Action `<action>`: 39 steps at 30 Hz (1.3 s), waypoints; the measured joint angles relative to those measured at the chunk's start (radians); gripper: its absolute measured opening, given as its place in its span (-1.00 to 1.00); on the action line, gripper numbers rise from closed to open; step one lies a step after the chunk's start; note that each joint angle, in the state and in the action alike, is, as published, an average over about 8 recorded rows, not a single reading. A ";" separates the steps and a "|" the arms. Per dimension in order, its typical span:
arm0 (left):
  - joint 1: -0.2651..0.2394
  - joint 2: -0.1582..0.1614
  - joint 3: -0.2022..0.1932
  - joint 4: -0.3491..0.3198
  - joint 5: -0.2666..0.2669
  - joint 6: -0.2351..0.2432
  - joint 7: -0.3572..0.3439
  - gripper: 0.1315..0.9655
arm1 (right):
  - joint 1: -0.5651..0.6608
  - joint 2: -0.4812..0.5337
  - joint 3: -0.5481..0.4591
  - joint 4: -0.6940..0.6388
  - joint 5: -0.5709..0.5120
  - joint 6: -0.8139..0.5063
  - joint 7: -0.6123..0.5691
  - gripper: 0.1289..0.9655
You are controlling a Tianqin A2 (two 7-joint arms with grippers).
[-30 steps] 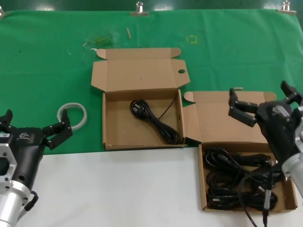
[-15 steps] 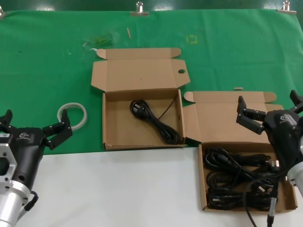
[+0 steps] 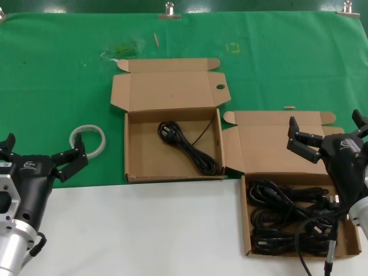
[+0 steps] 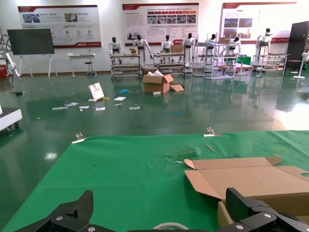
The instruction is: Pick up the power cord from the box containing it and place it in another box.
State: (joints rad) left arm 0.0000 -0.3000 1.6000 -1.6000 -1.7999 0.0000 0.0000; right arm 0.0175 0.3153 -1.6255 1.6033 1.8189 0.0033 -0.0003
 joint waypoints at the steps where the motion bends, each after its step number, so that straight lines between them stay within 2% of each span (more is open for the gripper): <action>1: 0.000 0.000 0.000 0.000 0.000 0.000 0.000 1.00 | 0.000 0.000 0.000 0.000 0.000 0.000 0.000 1.00; 39: 0.000 0.000 0.000 0.000 0.000 0.000 0.000 1.00 | 0.000 0.000 0.000 0.000 0.000 0.000 0.000 1.00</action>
State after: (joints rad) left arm 0.0000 -0.3000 1.6000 -1.6000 -1.8000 0.0000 0.0000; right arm 0.0175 0.3153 -1.6255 1.6033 1.8189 0.0033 -0.0004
